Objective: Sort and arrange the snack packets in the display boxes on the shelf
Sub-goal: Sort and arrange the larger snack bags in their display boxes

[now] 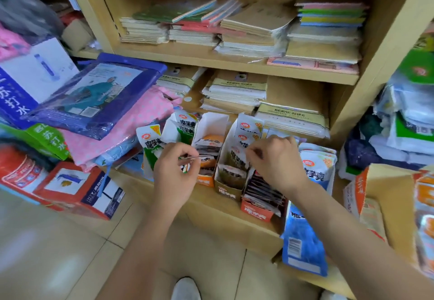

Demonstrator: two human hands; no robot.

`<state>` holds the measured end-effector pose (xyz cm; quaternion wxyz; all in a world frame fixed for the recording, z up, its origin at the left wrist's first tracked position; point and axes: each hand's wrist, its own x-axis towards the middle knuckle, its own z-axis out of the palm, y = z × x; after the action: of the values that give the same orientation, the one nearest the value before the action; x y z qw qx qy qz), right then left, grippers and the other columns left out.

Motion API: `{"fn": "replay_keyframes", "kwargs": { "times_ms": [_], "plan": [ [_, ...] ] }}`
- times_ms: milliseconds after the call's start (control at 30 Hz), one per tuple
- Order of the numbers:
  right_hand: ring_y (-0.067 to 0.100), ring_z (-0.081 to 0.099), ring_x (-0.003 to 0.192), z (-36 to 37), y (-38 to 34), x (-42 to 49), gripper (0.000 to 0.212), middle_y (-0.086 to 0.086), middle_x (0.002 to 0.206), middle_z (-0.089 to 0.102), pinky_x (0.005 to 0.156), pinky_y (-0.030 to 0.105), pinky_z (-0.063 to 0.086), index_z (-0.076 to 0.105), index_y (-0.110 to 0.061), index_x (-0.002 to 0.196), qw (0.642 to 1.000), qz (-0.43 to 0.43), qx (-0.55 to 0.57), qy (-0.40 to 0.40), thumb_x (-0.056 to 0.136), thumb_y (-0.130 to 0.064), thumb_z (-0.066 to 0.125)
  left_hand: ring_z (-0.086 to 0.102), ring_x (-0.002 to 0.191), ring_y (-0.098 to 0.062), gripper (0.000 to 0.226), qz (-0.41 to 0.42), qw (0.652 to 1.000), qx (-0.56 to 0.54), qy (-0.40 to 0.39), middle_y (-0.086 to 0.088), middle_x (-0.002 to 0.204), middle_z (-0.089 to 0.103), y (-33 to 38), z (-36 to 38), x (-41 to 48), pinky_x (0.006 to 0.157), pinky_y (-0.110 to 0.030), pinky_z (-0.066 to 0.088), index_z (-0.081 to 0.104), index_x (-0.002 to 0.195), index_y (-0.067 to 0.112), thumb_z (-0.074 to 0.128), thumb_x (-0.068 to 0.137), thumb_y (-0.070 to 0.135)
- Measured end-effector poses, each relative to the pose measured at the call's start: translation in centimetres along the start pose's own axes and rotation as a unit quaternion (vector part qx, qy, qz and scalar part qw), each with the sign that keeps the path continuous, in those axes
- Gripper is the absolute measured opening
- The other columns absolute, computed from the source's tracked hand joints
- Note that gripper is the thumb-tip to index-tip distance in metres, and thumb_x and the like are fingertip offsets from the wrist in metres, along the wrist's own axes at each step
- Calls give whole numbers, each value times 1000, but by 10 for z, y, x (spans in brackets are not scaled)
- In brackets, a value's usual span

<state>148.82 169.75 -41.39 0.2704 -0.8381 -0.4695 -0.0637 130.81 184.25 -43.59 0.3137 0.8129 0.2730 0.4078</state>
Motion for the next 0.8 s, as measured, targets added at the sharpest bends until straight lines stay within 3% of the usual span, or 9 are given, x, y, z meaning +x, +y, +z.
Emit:
{"fn": "replay_keyframes", "kwargs": {
  "times_ms": [67, 133, 233, 300, 400, 467, 533, 633, 800],
  "plan": [
    [29, 42, 47, 0, 4, 9, 36, -1, 45, 42, 61, 35, 43, 53, -17, 55, 1000, 6, 23, 15, 88, -29, 44, 63, 93, -21, 23, 17, 999, 42, 7, 5, 94, 60, -3, 0, -2, 77, -40, 58, 66, 88, 16, 75, 79, -4],
    [31, 47, 49, 0, 8, 15, 30, 3, 49, 51, 54, 38, 48, 60, -15, 61, 999, 17, 48, 17, 90, -21, 57, 59, 96, -23, 25, 35, 996, 85, 3, 9, 93, 59, -1, 1, -2, 77, -45, 55, 66, 87, 20, 75, 77, -2],
    [31, 65, 68, 1, 13, 17, 12, 5, 73, 72, 65, 42, 55, 74, -16, 88, 996, 13, 80, 23, 91, -13, 63, 55, 100, -19, 28, 40, 991, 119, -50, 12, 95, 60, 9, 7, -4, 82, -33, 46, 68, 91, 27, 77, 77, 4],
    [27, 70, 83, -2, 15, 16, 23, 5, 89, 76, 76, 41, 57, 75, -13, 103, 994, 11, 109, 25, 89, -1, 60, 55, 105, -18, 24, 39, 988, 125, -82, 14, 100, 60, 15, 12, -5, 85, -30, 43, 70, 97, 29, 75, 77, 18],
    [17, 71, 89, -17, 17, 13, 30, 0, 100, 76, 84, 31, 56, 76, -13, 108, 987, 14, 159, 29, 90, 4, 58, 45, 120, -11, 41, 46, 978, 74, -190, 20, 120, 57, 26, 12, -7, 99, -32, 37, 69, 112, 35, 67, 72, 43],
    [7, 68, 87, -30, 22, 8, 25, -6, 102, 75, 83, 22, 54, 77, -16, 105, 981, 10, 189, 29, 93, -2, 60, 30, 136, -10, 61, 66, 951, 64, -294, 24, 140, 43, 35, 13, -13, 109, -36, 27, 61, 125, 46, 70, 66, 59],
    [3, 66, 87, -44, 29, -1, 20, -12, 101, 73, 83, 18, 52, 77, -20, 102, 978, 17, 207, 22, 93, -8, 63, 24, 139, -11, 65, 84, 935, 91, -331, 28, 143, 39, 38, 19, -20, 110, -44, 25, 58, 124, 53, 70, 63, 73],
    [4, 66, 88, -64, 42, -22, 15, -15, 96, 72, 80, 21, 52, 77, -22, 100, 980, 3, 198, -4, 91, -12, 69, 45, 121, -7, 45, 78, 959, 92, -256, 29, 119, 57, 39, 32, -20, 101, -48, 39, 68, 110, 47, 68, 72, 72],
    [-3, 62, 90, -64, 45, -46, 35, -14, 112, 69, 76, 11, 47, 69, -22, 121, 971, -3, 207, -122, 87, -19, 76, 61, 82, -5, 34, 19, 989, 27, -143, 15, 103, 68, 54, 64, -18, 75, -37, 55, 73, 111, 29, 83, 79, 36]
  ]
}}
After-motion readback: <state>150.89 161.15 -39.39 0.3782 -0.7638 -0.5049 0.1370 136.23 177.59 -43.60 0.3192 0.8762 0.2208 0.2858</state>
